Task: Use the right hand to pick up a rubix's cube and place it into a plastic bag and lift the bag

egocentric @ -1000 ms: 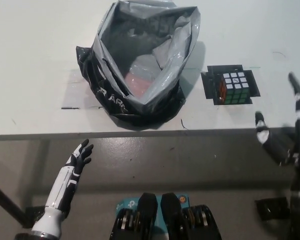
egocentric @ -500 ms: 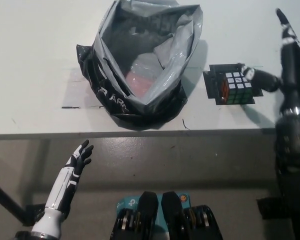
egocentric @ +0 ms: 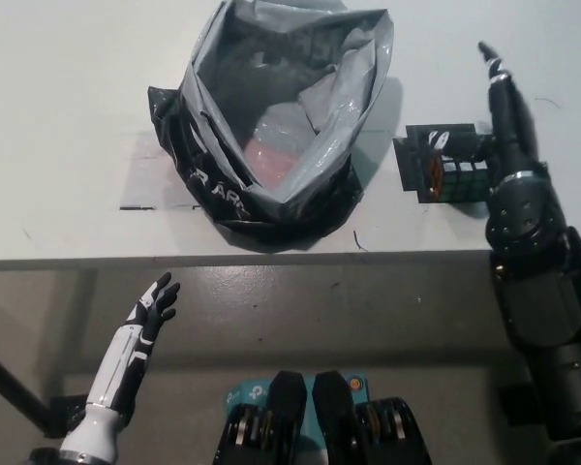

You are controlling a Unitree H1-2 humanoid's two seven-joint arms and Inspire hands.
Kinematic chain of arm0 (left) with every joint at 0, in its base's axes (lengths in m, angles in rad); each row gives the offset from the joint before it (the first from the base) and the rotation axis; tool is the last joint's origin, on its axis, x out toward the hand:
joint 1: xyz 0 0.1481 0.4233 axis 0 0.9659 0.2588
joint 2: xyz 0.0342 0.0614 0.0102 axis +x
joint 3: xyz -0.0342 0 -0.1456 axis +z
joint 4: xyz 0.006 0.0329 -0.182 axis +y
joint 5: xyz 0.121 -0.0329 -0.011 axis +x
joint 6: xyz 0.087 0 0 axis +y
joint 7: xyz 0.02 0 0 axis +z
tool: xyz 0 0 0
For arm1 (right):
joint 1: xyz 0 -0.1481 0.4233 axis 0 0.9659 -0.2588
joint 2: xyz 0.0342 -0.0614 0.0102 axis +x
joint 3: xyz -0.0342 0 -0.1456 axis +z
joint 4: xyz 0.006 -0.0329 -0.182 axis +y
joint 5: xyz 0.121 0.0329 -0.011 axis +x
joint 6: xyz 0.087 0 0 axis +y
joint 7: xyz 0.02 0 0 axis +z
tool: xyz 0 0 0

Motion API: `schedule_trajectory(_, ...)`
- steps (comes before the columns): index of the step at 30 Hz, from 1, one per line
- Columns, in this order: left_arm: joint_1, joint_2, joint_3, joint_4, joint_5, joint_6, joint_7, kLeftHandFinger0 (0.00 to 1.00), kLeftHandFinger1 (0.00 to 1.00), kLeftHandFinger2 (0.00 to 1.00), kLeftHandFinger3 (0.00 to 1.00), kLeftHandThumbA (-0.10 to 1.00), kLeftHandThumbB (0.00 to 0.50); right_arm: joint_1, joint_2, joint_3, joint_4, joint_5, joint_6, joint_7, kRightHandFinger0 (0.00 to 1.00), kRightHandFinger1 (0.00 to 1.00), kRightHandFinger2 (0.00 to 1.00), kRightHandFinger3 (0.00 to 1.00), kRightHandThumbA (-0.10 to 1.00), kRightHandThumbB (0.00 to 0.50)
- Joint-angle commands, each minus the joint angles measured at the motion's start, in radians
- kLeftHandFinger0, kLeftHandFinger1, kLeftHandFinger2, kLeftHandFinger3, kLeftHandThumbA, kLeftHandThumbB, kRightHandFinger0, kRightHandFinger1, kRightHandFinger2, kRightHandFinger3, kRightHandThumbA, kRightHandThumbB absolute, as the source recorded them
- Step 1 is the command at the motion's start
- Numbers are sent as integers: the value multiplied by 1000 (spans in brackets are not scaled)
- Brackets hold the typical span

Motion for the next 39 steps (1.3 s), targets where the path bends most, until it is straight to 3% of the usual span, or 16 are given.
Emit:
schedule_trajectory(1, -2, 8, 10, -21, -4, -36, -6, 1000, 1000, 1000, 1000, 1000, 241, -82, -6, -11, 53, 44, 5, -35, 1000, 1000, 1000, 1000, 890, 492)
schedule_trajectory(26, 9, 8, 16, -21, -3, -39, -1, 1000, 1000, 1000, 1000, 1000, 225, -102, -30, -9, 254, 91, -30, -119, 1000, 1000, 1000, 1000, 908, 500)
schedule_trajectory(39, 0, 10, 19, -16, -1, -39, -1, 1000, 1000, 1000, 1000, 1000, 216, -114, 2, -31, 285, 154, -116, -163, 1000, 1000, 1000, 1000, 884, 477)
